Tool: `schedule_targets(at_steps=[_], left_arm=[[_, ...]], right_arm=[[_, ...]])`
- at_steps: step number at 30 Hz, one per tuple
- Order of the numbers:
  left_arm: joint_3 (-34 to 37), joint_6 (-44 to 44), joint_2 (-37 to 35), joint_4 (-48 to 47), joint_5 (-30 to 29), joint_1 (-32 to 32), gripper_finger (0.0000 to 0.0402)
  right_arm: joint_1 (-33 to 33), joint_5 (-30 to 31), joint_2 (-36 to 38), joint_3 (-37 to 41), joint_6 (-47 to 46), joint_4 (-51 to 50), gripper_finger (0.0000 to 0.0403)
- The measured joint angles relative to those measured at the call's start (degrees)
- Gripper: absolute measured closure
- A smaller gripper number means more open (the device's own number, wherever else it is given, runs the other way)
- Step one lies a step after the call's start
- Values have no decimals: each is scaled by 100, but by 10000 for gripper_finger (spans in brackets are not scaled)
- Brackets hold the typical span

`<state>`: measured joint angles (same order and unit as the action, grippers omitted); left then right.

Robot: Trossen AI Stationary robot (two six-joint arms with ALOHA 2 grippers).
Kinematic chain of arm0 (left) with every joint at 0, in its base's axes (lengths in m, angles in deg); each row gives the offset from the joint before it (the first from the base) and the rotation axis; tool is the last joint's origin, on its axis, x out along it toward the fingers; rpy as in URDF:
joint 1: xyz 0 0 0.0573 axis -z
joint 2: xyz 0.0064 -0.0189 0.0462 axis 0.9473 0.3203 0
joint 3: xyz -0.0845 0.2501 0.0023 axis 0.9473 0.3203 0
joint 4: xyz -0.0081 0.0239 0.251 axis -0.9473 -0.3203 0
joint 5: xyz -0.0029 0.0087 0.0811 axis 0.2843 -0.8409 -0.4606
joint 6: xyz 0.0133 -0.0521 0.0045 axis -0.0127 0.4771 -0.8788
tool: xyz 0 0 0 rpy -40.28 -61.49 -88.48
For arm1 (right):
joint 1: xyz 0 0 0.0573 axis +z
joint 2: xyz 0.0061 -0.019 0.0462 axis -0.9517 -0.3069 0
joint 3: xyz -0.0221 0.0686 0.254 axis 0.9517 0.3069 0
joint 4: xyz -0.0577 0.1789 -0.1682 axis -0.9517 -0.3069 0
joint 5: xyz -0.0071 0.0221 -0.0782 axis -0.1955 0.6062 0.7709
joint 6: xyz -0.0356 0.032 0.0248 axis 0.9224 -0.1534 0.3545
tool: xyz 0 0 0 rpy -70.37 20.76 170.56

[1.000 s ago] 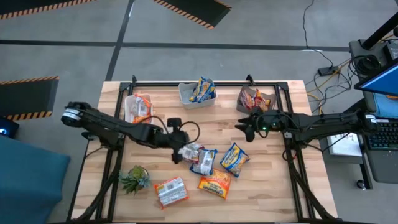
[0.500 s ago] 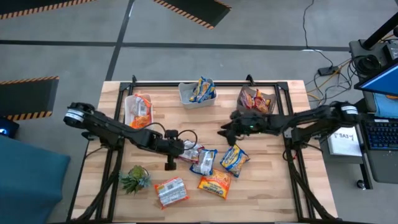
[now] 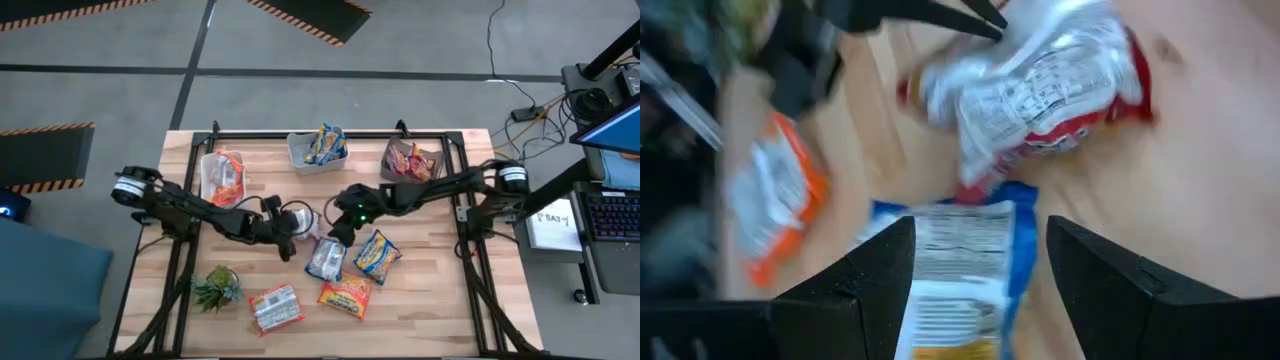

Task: Sort Maruchan noodles
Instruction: Put the red noodle pack into the black bin

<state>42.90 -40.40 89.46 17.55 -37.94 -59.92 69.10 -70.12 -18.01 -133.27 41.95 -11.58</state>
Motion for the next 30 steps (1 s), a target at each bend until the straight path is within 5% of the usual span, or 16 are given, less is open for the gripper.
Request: schedule_targets(at_steps=[5, 19, 30], left_arm=[[-77, -384, -355, -140, 297, 19, 401], [-3, 49, -1362, -887, 1021, 143, 393], [3, 498, -1090, -761, 1067, 197, 247]], right_arm=[[125, 233, -368, -671, 1712, -717, 188], [691, 1851, -1400, -1927, 3545, -504, 188], [680, 2072, -2450, -2478, 3433, -547, 190]])
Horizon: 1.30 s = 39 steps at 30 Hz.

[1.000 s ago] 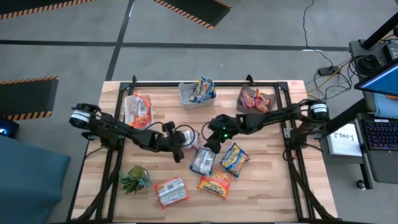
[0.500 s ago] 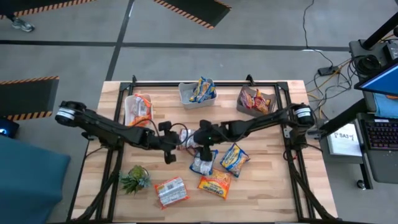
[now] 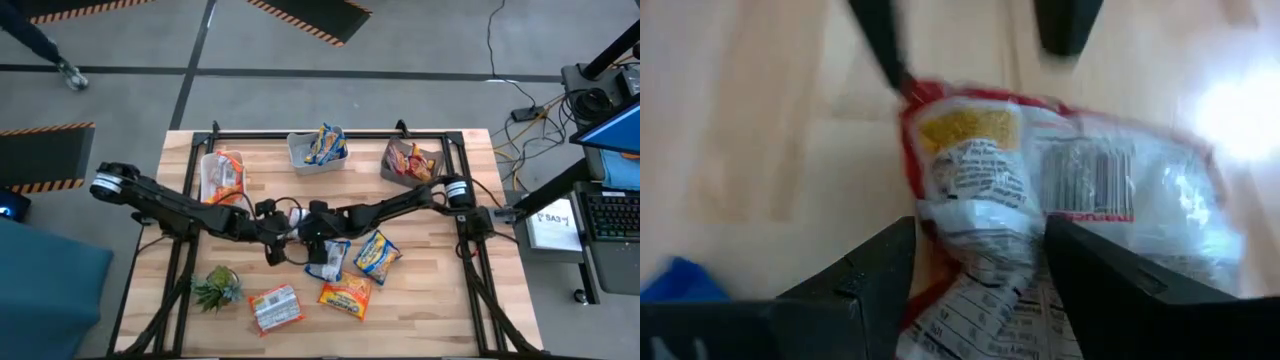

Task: Sort Maruchan noodles
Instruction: Put the red noodle pack into the black bin

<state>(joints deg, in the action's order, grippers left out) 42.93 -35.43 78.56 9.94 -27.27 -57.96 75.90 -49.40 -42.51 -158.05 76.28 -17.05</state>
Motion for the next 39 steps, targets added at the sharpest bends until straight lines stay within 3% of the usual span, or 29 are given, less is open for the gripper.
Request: schedule_targets(at_steps=[3, 7, 12, 16, 21, 27, 29, 33, 39], left_arm=[[-5, 21, 124, 44, -20, 41, 204], [-1, -22, 435, 118, -30, 55, 167], [4, -89, 969, 300, -131, 52, 155], [-11, 80, 1250, 405, -360, 48, 161], [-11, 137, 1353, 534, -385, 48, 210], [-15, 157, 1124, 546, -383, 38, 356], [-17, 225, 1029, 555, -383, 31, 388], [-17, 496, 730, 647, -340, 8, 392], [-15, 1300, 238, 576, -79, -235, 398]], right_arm=[[-5, 92, -97, -55, -29, -84, 211], [-42, 90, -95, -97, -227, -163, 275], [-68, 51, 12, -88, -230, -184, 376], [-74, -271, 108, -84, -281, -230, 389], [-66, -574, 217, -79, -315, -191, 390], [-66, -581, 516, -45, -185, -263, 388], [-68, -578, 656, -36, -126, -360, 379], [-66, -580, 1001, -25, -47, -533, 336], [-70, -577, 1512, -5, 126, -827, 236]])
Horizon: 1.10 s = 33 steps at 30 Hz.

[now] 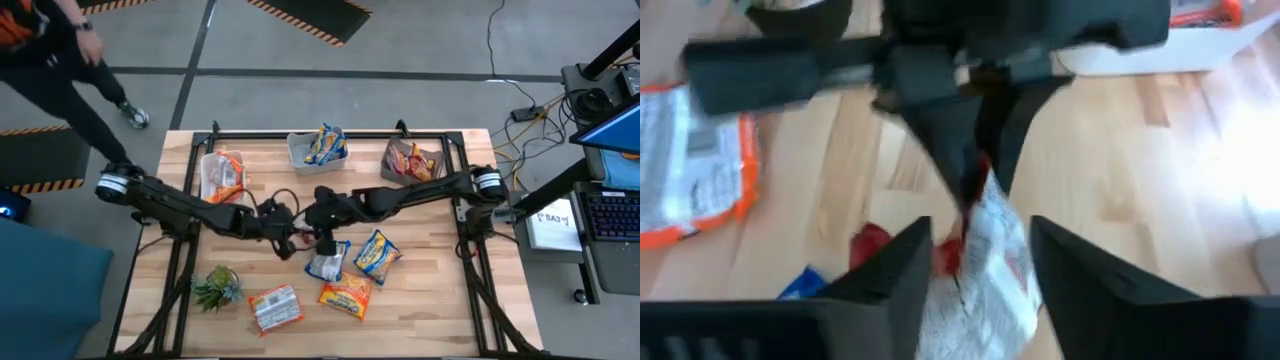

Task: Sort Maruchan noodles
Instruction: Put the red noodle pack into the black bin

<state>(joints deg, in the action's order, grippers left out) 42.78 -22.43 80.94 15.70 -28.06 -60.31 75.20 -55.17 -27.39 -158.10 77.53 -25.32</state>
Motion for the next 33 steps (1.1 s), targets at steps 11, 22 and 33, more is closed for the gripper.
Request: schedule_targets(at_steps=[11, 22, 33], left_arm=[[0, 596, -315, -76, 113, -264, 400], [0, 656, -263, 202, 149, -305, 401], [0, 481, -269, 380, 149, -320, 399]], right_arm=[[4, 9, 1014, 680, -91, -749, 114], [0, 166, 416, 2184, -238, 2194, 118], [-8, 427, -177, 1936, -23, 3089, 208]])
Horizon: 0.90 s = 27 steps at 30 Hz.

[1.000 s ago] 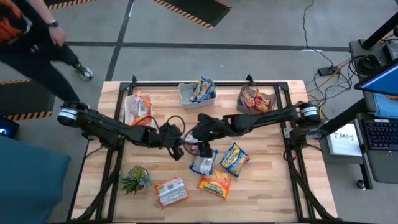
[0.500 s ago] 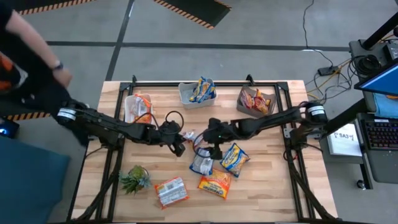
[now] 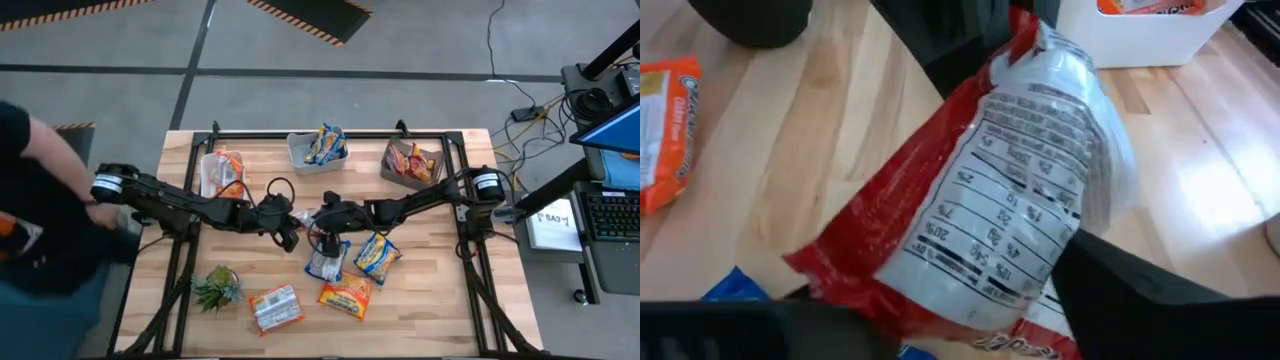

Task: Sort Maruchan noodles
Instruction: Put the red noodle pack into the black bin

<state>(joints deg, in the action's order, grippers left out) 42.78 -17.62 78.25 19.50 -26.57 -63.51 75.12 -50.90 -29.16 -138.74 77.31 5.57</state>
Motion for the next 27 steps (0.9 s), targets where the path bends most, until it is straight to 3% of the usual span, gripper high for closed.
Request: schedule_targets(at_steps=[10, 18, 22, 27], left_arm=[[0, -409, -30, 41, 2, -2, 334], [0, -1387, -453, 46, -12, -7, 259], [-2, -1886, -848, 30, -94, -9, 236], [-2, -2233, -1174, 68, -770, -7, 226]], right_arm=[[-3, -15, 86, -393, -68, -1113, 378], [-56, -1, 526, -811, -143, -2641, 381], [-193, 331, 1089, -962, -179, -3736, 381], [-816, 679, 2019, -1090, -562, -5259, 381]])
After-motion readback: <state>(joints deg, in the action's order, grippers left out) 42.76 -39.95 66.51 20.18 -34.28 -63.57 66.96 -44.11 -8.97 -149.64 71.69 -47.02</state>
